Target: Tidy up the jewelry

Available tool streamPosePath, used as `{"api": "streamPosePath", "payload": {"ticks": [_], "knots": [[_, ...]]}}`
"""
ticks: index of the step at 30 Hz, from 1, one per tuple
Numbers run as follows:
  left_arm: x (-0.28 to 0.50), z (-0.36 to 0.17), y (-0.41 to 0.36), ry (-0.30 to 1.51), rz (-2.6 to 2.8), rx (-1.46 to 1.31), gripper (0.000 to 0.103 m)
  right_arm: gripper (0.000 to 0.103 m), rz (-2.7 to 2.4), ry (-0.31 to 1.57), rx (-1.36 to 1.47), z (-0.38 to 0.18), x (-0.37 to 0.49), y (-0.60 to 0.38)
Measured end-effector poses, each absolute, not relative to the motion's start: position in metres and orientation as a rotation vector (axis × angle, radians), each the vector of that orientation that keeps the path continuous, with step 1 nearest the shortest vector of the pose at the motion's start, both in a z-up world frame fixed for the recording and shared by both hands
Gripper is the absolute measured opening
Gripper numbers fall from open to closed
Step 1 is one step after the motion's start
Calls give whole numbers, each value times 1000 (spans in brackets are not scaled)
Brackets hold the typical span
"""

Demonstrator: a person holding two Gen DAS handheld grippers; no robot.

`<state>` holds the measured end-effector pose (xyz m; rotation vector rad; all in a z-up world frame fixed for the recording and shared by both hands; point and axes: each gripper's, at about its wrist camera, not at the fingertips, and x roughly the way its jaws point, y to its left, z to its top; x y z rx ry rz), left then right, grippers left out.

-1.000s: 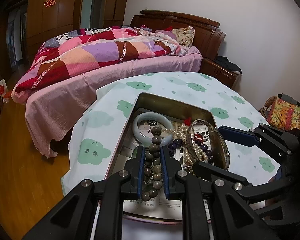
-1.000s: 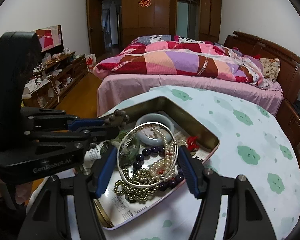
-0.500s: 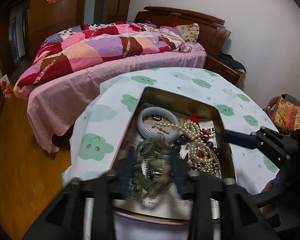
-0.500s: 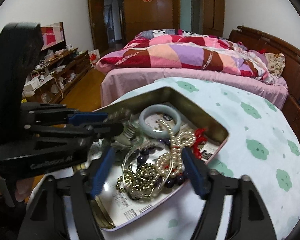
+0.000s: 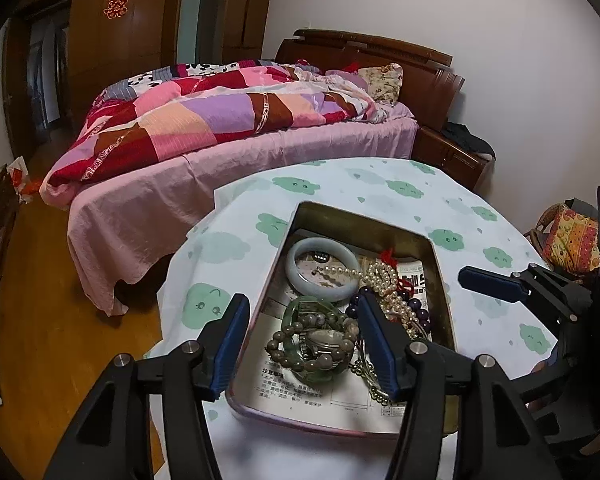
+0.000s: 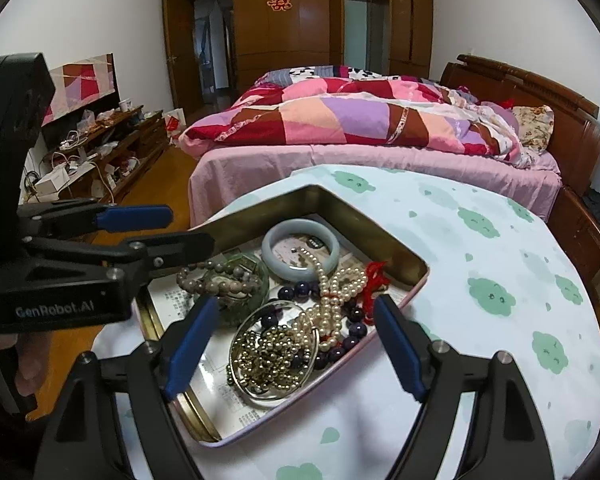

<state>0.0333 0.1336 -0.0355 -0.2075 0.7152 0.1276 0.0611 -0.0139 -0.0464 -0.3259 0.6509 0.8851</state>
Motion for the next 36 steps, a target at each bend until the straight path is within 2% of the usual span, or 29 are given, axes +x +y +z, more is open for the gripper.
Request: {"api": "streamPosePath", "payload": {"ticks": [9, 15, 36], "knots": [[23, -22, 134, 687, 146, -205, 59, 85, 844, 633, -302, -37, 58, -26], [14, -6, 130, 650, 152, -198, 63, 88, 810, 615, -261, -29, 51, -43], [-5, 18, 126, 593, 167, -179, 65, 92, 746, 543, -225, -8, 43, -70]]}}
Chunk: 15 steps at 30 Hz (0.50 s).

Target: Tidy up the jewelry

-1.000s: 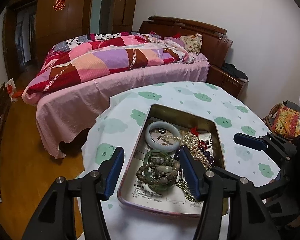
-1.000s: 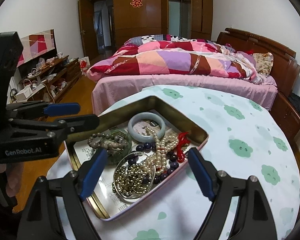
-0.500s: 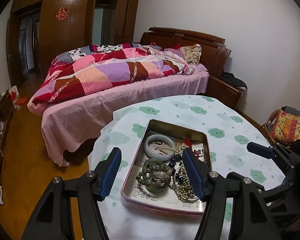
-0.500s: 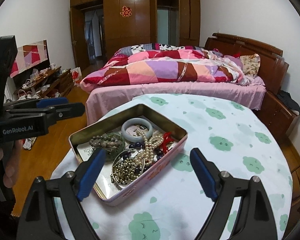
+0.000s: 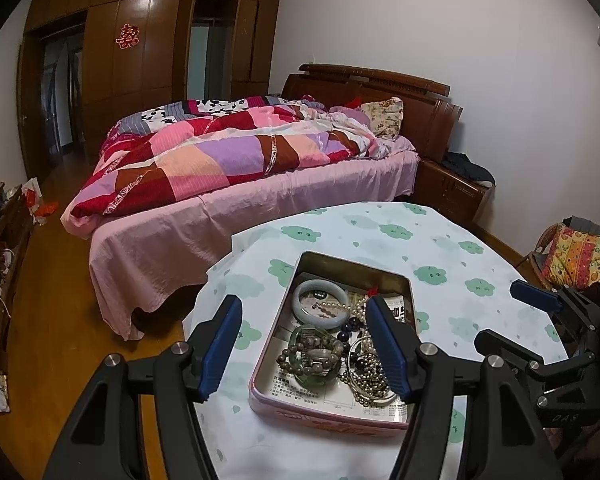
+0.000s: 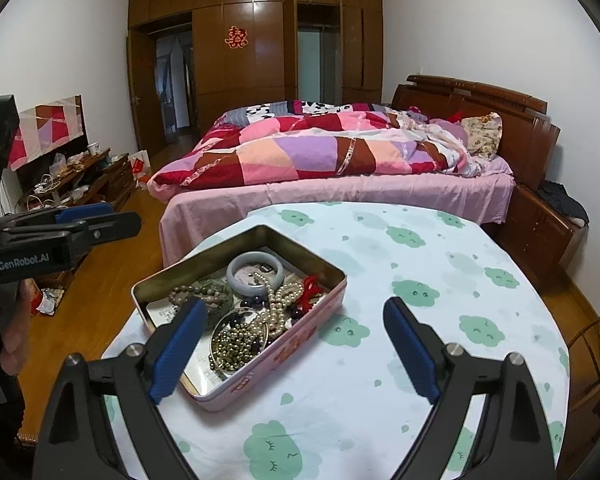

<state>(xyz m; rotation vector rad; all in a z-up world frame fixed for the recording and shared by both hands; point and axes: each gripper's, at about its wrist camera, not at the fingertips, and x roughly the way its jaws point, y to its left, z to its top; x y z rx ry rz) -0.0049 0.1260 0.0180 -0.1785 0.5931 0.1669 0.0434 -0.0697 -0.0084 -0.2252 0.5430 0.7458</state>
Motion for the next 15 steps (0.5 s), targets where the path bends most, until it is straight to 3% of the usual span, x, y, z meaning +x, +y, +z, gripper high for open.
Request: {"api": "streamPosePath", "payload": {"ticks": [15], "knots": [[-7, 22, 128, 586, 170, -180, 65, 94, 731, 529, -232, -3, 41, -73]]}}
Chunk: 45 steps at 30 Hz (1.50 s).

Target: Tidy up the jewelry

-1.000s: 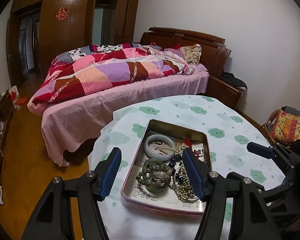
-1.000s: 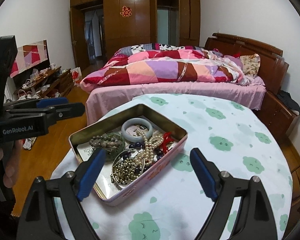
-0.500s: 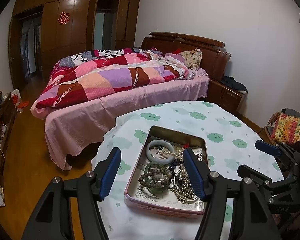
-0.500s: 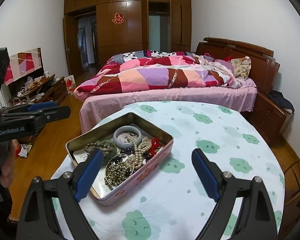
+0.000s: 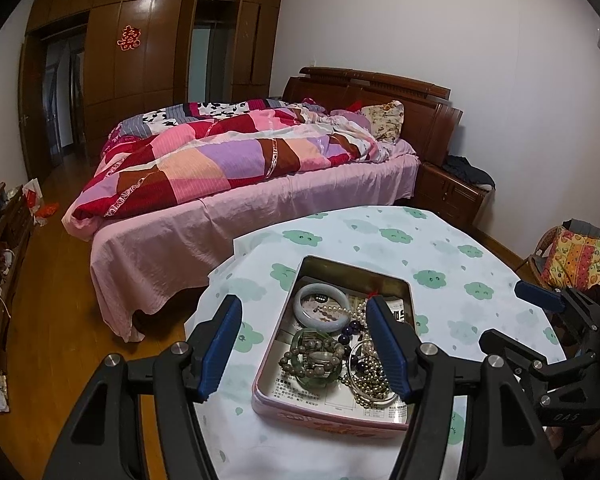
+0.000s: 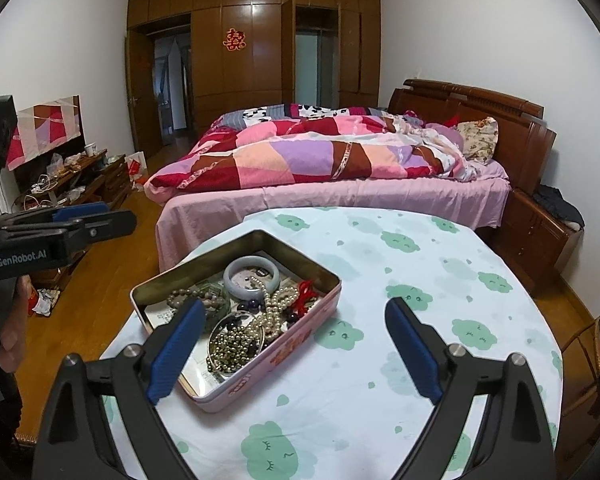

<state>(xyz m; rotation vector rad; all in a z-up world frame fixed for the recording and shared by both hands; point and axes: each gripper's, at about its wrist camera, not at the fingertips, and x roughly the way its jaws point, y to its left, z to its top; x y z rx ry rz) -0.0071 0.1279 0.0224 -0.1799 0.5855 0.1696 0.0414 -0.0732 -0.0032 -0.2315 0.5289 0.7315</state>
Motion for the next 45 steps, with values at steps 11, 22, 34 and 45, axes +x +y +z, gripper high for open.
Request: {"api": "streamPosePath", "payload": {"ticks": [11, 22, 34, 45], "knots": [[-7, 23, 128, 587, 171, -179, 65, 94, 730, 531, -229, -3, 42, -75], [-9, 19, 131, 603, 185, -180, 65, 95, 720, 528, -225, -4, 44, -77], [-7, 16, 132, 612, 202, -173, 81, 95, 715, 528, -224, -4, 45, -79], [-5, 14, 128, 616, 250, -126, 85, 96, 714, 531, -226, -4, 46, -80]]}}
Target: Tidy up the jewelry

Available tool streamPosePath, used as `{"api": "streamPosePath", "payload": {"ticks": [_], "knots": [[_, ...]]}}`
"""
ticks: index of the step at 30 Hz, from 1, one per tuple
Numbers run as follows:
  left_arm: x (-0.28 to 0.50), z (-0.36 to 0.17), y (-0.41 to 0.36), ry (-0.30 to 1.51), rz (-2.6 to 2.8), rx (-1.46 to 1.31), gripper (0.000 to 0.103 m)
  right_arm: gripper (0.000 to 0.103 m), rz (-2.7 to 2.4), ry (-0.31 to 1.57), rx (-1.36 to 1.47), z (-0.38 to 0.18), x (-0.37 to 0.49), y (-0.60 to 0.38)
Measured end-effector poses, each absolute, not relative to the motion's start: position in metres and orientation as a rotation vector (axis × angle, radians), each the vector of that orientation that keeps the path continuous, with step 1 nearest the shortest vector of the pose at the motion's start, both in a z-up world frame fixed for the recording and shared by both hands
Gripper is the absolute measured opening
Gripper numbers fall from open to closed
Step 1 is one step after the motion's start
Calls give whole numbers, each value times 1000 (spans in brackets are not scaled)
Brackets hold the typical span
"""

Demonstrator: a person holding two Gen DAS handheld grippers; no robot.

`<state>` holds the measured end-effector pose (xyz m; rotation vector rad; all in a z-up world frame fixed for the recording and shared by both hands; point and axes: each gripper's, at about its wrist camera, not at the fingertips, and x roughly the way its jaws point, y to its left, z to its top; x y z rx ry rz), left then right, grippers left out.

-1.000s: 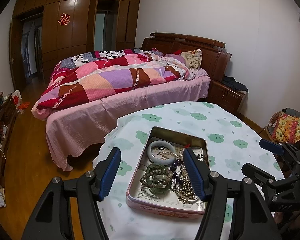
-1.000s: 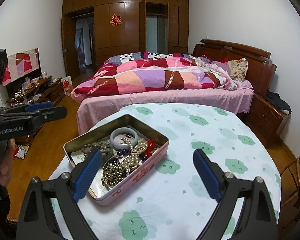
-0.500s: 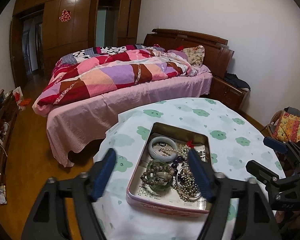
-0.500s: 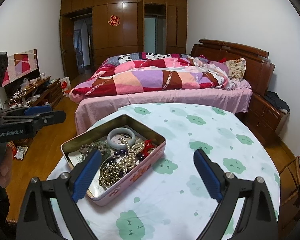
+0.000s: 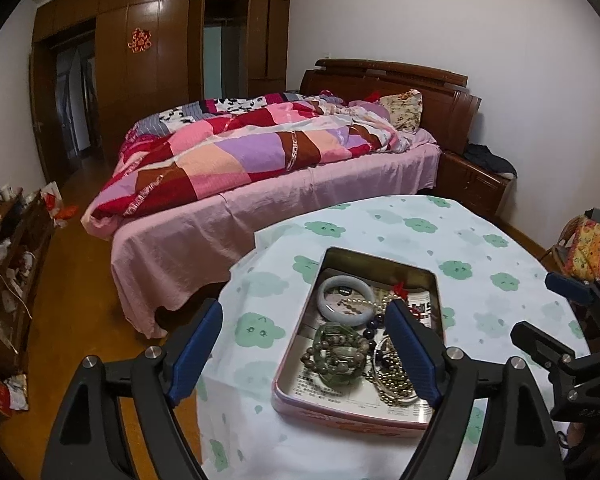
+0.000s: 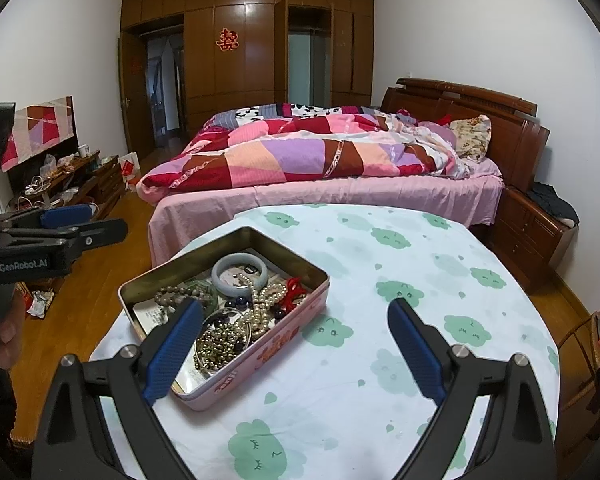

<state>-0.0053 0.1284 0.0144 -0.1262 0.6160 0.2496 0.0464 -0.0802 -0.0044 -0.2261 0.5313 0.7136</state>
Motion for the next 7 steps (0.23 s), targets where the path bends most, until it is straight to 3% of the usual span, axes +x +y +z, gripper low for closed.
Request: {"api": "streamPosePath", "payload": {"ticks": [7], "knots": [[-2, 10, 124, 633, 228, -117, 85, 96, 711, 539, -233, -11, 49, -84]]}}
